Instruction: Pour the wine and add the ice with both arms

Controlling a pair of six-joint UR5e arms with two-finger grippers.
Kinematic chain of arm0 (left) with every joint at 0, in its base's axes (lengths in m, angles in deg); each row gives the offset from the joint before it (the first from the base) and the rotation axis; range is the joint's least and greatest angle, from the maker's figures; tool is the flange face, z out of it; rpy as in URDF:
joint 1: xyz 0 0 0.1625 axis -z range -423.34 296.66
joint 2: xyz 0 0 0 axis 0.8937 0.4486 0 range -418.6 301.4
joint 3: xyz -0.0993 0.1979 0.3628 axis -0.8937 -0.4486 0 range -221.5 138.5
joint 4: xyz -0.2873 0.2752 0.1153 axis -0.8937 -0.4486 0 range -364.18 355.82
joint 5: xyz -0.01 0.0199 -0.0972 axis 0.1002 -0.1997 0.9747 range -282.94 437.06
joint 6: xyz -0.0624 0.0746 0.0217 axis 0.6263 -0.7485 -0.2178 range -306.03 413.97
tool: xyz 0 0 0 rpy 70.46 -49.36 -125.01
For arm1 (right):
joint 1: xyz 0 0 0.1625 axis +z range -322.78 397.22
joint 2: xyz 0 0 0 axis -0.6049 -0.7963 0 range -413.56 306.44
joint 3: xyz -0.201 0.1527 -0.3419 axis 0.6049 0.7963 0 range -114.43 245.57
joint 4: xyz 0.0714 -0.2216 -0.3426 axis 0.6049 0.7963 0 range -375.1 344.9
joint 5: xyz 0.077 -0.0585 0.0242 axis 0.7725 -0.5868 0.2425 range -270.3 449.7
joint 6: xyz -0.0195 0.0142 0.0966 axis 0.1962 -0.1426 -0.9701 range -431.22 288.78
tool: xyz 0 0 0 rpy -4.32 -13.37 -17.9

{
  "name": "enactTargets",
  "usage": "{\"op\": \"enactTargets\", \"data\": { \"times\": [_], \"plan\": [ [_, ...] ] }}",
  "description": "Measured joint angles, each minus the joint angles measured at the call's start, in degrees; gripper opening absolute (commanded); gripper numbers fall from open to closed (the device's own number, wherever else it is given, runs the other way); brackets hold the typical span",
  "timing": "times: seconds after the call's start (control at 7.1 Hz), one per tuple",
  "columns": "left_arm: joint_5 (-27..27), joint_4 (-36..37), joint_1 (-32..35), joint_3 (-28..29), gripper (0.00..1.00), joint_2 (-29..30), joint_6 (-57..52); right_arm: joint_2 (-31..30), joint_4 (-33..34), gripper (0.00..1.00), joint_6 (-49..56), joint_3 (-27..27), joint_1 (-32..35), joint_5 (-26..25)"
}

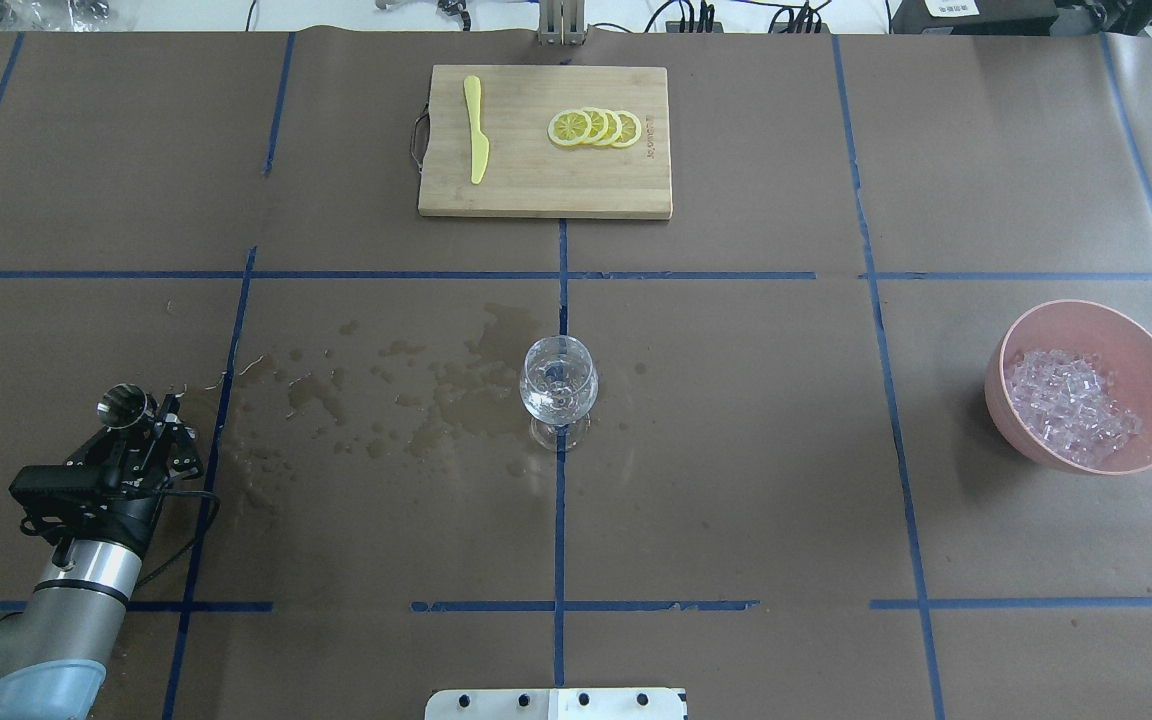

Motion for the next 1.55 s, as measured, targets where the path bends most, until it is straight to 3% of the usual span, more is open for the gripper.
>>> {"op": "enactTargets", "data": {
  "times": [0.56,0.99,1.55],
  "plan": [
    [0.1,-29.0,1.2,-1.4,0.00,-0.4,-28.2,0.1,0.0,1.00,0.0,-0.4,0.0,0.4],
    [-0.2,-32.5,2.6,-4.4,0.00,6.4,-43.7,0.1,0.0,1.00,0.0,-0.6,0.0,1.1],
    [-1.5,-28.6,1.8,-5.7,0.00,19.4,-64.2,0.2,-0.3,1.00,0.0,-0.6,0.0,1.1]
  ]
}}
